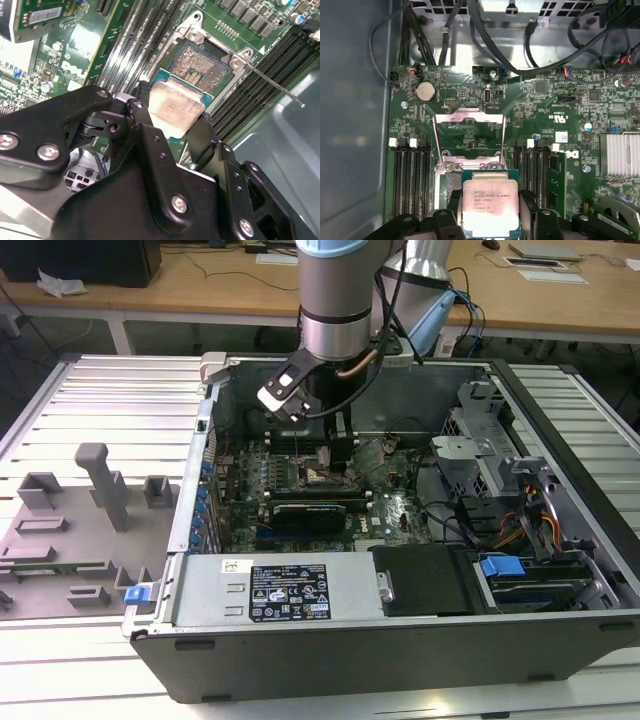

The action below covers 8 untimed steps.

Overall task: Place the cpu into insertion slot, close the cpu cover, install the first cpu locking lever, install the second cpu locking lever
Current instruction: 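Place the cpu into insertion slot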

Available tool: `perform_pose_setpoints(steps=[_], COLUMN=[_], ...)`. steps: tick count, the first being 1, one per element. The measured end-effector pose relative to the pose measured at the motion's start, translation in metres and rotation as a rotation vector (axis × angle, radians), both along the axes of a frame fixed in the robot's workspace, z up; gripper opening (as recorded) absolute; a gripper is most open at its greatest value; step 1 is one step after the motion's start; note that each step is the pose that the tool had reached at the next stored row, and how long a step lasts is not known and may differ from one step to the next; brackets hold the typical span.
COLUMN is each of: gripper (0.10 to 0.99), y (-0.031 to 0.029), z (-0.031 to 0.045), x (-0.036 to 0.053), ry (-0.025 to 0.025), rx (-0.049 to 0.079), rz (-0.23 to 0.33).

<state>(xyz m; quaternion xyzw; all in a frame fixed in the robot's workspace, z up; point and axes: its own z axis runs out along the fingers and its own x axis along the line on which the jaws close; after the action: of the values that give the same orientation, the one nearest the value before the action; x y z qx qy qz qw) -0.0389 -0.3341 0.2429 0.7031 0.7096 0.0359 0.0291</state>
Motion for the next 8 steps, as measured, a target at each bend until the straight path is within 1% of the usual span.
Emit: perform_pose_setpoints(steps=[4,6,8], gripper=[0.541,0.541,0.541], y=[0.0033,0.0046,0.0074], z=[-0.0035,-0.0059,-0.0096], x=[-0.003,-0.0041,-0.006], ry=[0.0,0.0001,0.0], rx=[0.0,0.0,0.0], rz=[-0.009,-0.011,-0.012])
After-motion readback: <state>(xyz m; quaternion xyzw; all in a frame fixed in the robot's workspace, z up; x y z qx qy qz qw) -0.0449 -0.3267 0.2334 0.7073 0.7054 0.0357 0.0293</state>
